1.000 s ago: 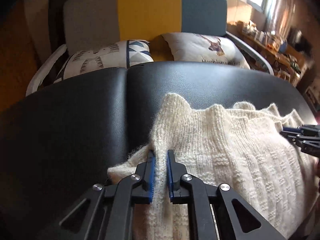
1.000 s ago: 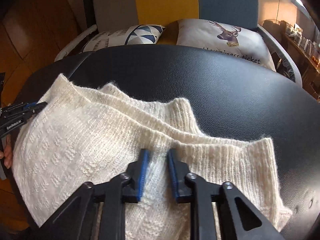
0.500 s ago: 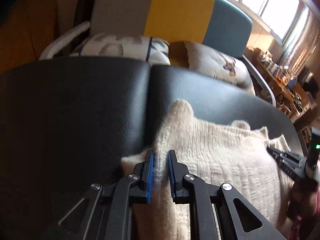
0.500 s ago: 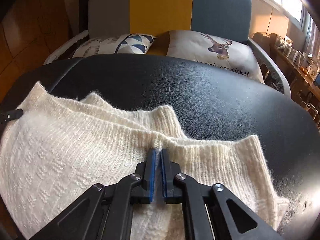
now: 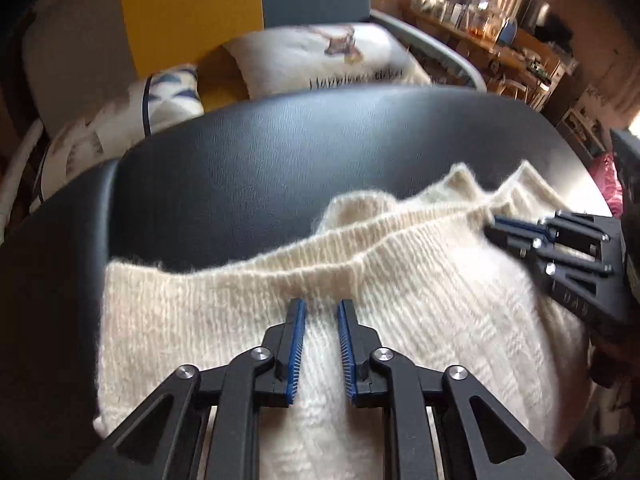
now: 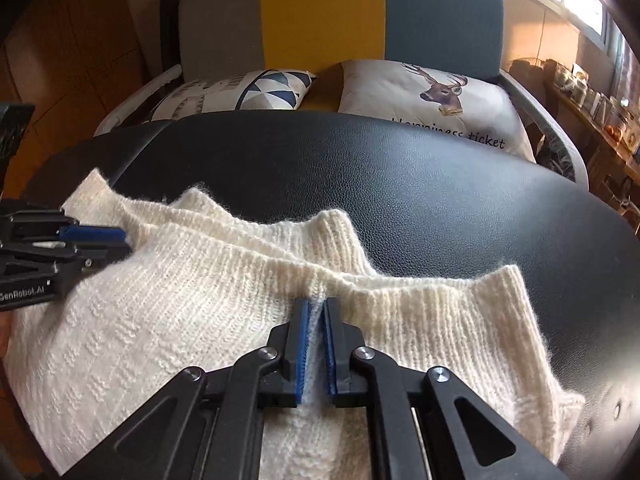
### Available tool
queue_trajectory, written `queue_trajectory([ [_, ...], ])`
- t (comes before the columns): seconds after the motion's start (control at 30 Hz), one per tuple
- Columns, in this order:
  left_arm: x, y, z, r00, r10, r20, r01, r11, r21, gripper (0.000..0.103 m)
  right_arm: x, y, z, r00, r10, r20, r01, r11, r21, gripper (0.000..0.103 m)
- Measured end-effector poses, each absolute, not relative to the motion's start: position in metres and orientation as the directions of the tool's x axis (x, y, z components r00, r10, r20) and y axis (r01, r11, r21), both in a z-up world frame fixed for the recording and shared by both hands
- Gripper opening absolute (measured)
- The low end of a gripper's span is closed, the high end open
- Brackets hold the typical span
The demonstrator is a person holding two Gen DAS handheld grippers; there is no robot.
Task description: Fold clothes
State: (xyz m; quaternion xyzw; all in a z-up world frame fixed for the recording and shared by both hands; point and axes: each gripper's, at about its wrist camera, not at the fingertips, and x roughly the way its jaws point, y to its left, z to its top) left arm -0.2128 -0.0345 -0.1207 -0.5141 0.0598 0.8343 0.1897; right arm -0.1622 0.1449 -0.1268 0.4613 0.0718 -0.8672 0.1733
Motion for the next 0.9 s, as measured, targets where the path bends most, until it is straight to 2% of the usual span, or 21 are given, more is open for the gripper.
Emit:
queue_trajectory([
  [0.03, -0.212, -0.035, -0.12, -0.409, 0.261, -0.874, -0.371, -0.923, -0.102, 0.0, -0.16, 0.143, -0.124, -0.528, -0.232, -0.817, 0.376, -0.927, 0.021, 0.007],
  [0.17, -0.201, -0.052, -0.107, -0.539, 0.295, -0.789, -0.291, -0.944, -0.155, 0.0, -0.157, 0.145, -0.107, -0.601, -0.241, -0.762, 0.366, -0.931, 0.006, 0.005],
  [0.3, -0.201, -0.063, -0.103, -0.624, 0.276, -0.731, -0.208, -0.96, -0.185, 0.0, -0.168, 0.149, -0.12, -0.602, -0.219, -0.768, 0.314, -0.949, 0.025, 0.003],
  [0.43, -0.231, -0.058, -0.137, -0.558, 0.234, -0.796, -0.168, -0.971, -0.169, 0.001, -0.175, 0.152, -0.136, -0.574, -0.199, -0.795, 0.281, -0.959, 0.038, 0.003],
  [0.57, -0.229, -0.057, -0.131, -0.561, 0.235, -0.794, -0.178, -0.971, -0.162, 0.001, -0.172, 0.154, -0.129, -0.567, -0.223, -0.793, 0.301, -0.952, 0.053, 0.004],
  [0.67, -0.221, -0.071, -0.115, -0.573, 0.254, -0.779, -0.142, -0.967, -0.211, 0.001, -0.162, 0.161, -0.116, -0.547, -0.305, -0.779, 0.34, -0.932, 0.127, 0.017],
  [0.8, -0.196, -0.07, -0.081, -0.6, 0.342, -0.723, -0.232, -0.94, -0.251, 0.002, -0.139, 0.168, -0.098, -0.527, -0.355, -0.772, 0.397, -0.906, 0.146, 0.018],
  [0.9, -0.189, -0.041, -0.077, -0.54, 0.413, -0.733, -0.362, -0.9, -0.24, 0.005, -0.129, 0.173, -0.099, -0.506, -0.336, -0.794, 0.382, -0.913, 0.144, 0.019],
])
